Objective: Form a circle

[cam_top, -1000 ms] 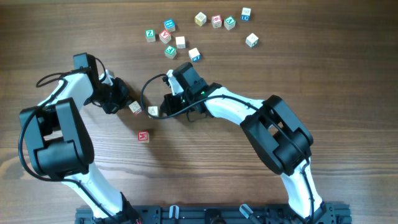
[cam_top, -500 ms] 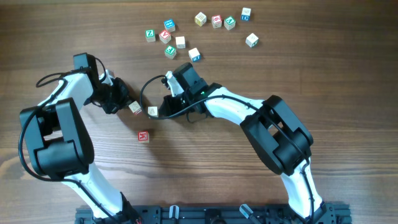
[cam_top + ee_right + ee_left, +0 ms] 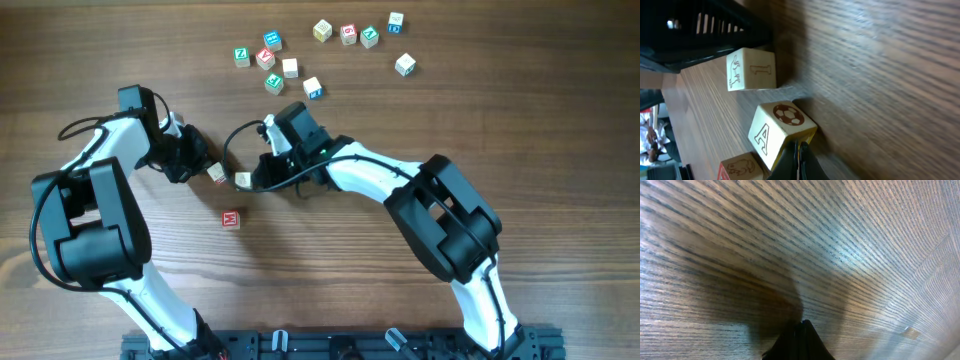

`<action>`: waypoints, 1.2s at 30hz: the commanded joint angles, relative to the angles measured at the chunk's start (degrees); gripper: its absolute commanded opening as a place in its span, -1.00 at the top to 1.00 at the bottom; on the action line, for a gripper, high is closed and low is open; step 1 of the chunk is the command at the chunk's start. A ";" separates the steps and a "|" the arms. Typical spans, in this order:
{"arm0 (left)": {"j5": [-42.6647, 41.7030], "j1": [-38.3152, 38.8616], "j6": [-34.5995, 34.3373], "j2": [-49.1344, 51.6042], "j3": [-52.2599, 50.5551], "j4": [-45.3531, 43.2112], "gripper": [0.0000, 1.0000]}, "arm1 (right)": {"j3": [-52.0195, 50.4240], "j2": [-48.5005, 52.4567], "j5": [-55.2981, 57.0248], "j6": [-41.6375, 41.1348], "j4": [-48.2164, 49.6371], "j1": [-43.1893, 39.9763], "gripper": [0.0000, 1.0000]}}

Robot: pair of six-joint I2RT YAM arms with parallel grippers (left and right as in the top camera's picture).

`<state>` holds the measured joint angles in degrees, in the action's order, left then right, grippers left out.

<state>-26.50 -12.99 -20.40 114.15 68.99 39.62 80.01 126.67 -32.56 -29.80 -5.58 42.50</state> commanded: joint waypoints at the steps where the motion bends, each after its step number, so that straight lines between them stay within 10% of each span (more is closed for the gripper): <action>1: 3.61 0.42 0.68 0.83 -0.55 -0.13 0.92 | -0.11 1.40 -0.52 -0.28 1.09 0.94 0.91; 36: 3.61 0.42 0.68 0.83 -0.55 -0.15 0.92 | -0.11 1.40 -3.39 4.24 2.58 0.94 0.91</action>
<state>-26.48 -12.99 -20.43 114.15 68.99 39.59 80.01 126.67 -34.72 -27.73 -3.33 43.40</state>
